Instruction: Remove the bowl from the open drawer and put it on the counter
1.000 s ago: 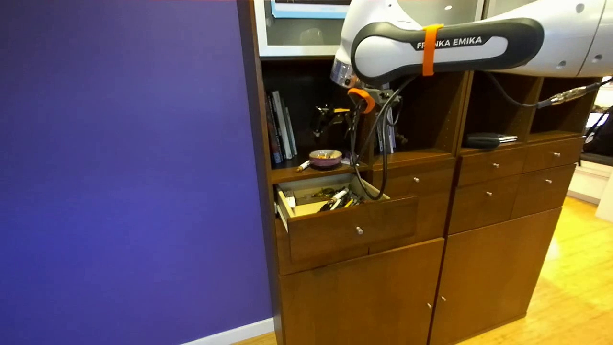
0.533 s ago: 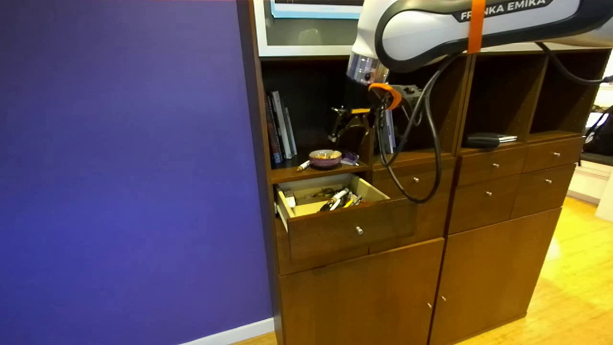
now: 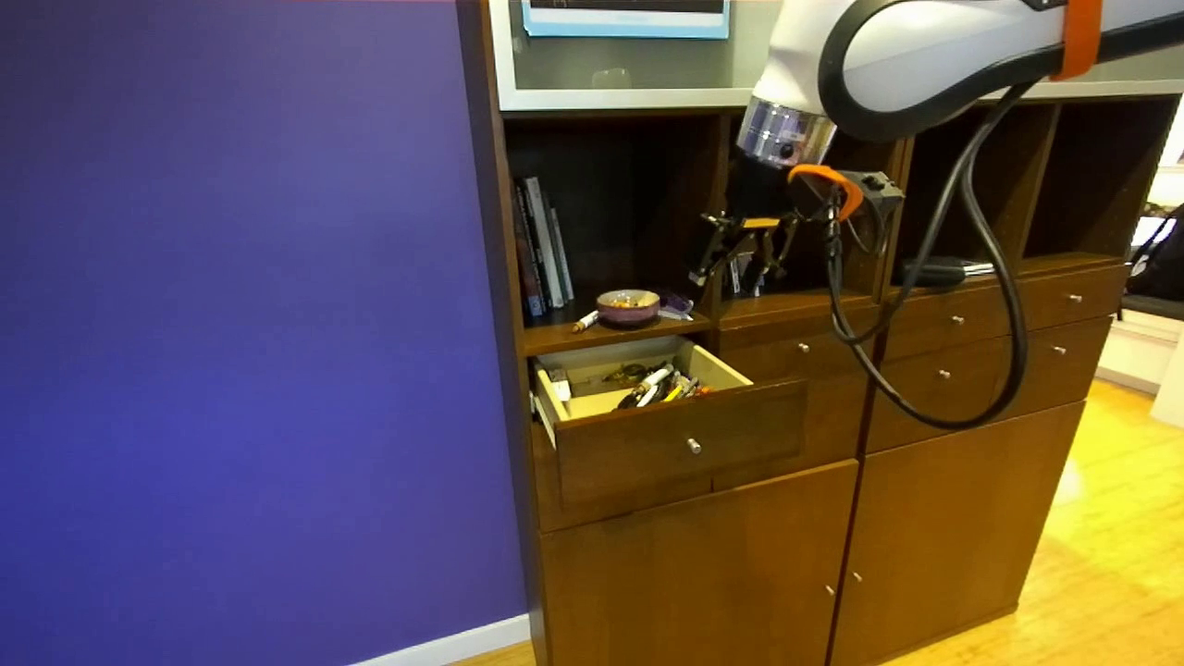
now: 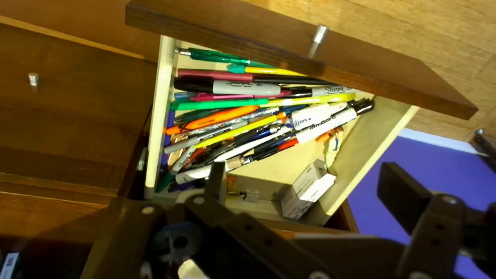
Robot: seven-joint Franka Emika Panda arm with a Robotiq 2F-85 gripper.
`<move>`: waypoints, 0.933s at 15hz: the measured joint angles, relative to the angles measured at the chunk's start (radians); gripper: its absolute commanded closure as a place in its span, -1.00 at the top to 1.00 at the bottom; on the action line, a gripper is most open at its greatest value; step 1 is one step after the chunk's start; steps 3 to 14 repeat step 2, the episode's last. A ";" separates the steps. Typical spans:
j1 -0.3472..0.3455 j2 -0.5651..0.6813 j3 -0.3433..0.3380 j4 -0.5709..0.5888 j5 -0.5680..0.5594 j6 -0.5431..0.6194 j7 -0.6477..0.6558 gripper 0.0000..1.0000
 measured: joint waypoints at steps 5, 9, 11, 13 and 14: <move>-0.022 -0.062 0.000 -0.097 0.034 0.126 -0.045 1.00; -0.022 -0.062 0.000 -0.097 0.034 0.126 -0.045 1.00; -0.022 -0.062 0.000 -0.097 0.034 0.126 -0.045 1.00; -0.022 -0.062 0.000 -0.097 0.034 0.126 -0.045 1.00; -0.022 -0.062 0.000 -0.097 0.034 0.126 -0.045 1.00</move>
